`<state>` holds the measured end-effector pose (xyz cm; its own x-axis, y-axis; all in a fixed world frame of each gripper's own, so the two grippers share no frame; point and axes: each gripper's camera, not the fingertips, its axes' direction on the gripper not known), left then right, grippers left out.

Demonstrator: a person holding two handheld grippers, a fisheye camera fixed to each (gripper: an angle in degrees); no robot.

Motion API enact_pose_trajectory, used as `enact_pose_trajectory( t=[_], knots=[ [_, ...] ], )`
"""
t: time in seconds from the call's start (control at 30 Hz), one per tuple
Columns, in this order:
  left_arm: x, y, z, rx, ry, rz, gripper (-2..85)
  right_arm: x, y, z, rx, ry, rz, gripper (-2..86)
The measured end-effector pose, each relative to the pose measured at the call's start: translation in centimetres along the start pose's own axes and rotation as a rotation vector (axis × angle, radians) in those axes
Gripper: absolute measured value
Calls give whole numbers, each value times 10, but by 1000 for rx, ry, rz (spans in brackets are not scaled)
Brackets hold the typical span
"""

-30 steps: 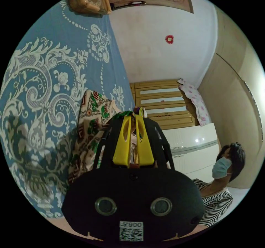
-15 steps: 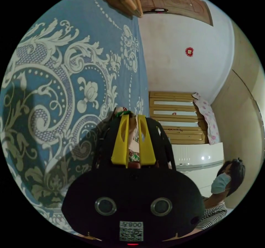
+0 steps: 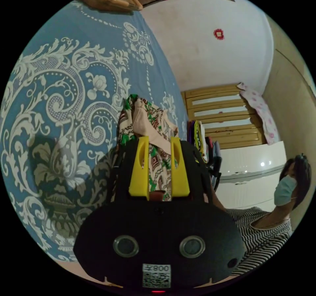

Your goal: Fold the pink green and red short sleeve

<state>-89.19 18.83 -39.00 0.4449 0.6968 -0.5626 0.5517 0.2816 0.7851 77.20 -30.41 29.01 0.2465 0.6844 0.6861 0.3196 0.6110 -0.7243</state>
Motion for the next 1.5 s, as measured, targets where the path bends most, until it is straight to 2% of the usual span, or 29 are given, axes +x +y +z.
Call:
enact_pose_trajectory(
  t=[0.13, 0.33, 0.43, 0.8, 0.93, 1.07, 1.17, 1.4, 1.5],
  knots=[
    [-13, -24, 39, -29, -59, -6, 73, -63, -34, 39, -66, 261, -221, 75],
    [-34, -48, 86, -53, -59, -52, 14, -109, -64, 96, -166, 479, -387, 56],
    [-38, -59, 101, -49, -46, -45, 8, -120, -79, 104, -156, 509, -397, 25],
    [-15, -117, 150, 16, 8, 74, 3, -120, -171, 83, -108, 385, -283, 2],
    [15, -96, 206, -193, -54, 255, 3, -112, -197, 92, -146, 425, -221, -2],
    [15, -81, 261, -373, -285, 338, 4, -108, -203, 95, -143, 380, -184, -3],
    [12, -92, 271, -331, -375, 345, 4, -108, -201, 91, -114, 404, -174, -4],
    [16, -122, 281, -261, -452, 355, 3, -107, -180, 60, 33, 410, -155, -4],
    [16, -128, 281, -236, -480, 350, 2, -103, -165, 59, 45, 331, -146, -4]
  ],
)
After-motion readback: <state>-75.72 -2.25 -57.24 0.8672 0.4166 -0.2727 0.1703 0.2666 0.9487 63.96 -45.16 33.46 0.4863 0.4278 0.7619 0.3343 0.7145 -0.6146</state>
